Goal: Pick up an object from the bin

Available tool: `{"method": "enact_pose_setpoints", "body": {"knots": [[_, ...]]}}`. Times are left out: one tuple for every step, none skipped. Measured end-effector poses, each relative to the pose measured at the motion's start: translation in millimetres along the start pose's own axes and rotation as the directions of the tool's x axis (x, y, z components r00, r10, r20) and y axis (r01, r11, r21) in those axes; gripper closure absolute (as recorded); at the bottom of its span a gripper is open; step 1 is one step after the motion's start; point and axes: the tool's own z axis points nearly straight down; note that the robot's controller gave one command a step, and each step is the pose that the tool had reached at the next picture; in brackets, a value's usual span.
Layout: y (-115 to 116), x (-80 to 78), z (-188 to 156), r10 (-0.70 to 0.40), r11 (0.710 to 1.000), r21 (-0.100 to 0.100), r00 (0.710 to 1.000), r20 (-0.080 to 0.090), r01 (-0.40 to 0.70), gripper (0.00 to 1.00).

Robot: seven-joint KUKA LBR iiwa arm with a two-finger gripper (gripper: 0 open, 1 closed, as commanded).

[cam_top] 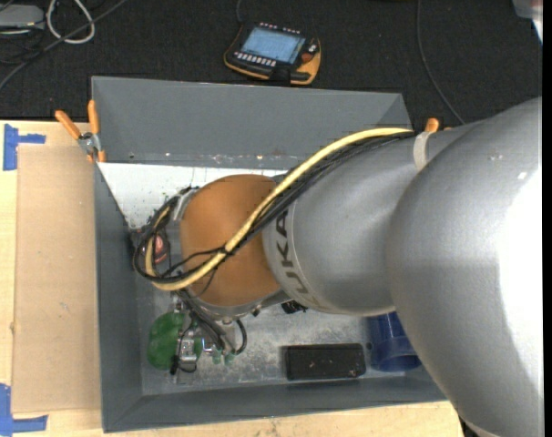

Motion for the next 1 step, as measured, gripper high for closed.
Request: {"method": "enact_pose_setpoints", "body": {"knots": [[-0.6,0.5,-25.6,0.001,1.000,0.000,1.000,-0.001,-0.001,1.00]]}}
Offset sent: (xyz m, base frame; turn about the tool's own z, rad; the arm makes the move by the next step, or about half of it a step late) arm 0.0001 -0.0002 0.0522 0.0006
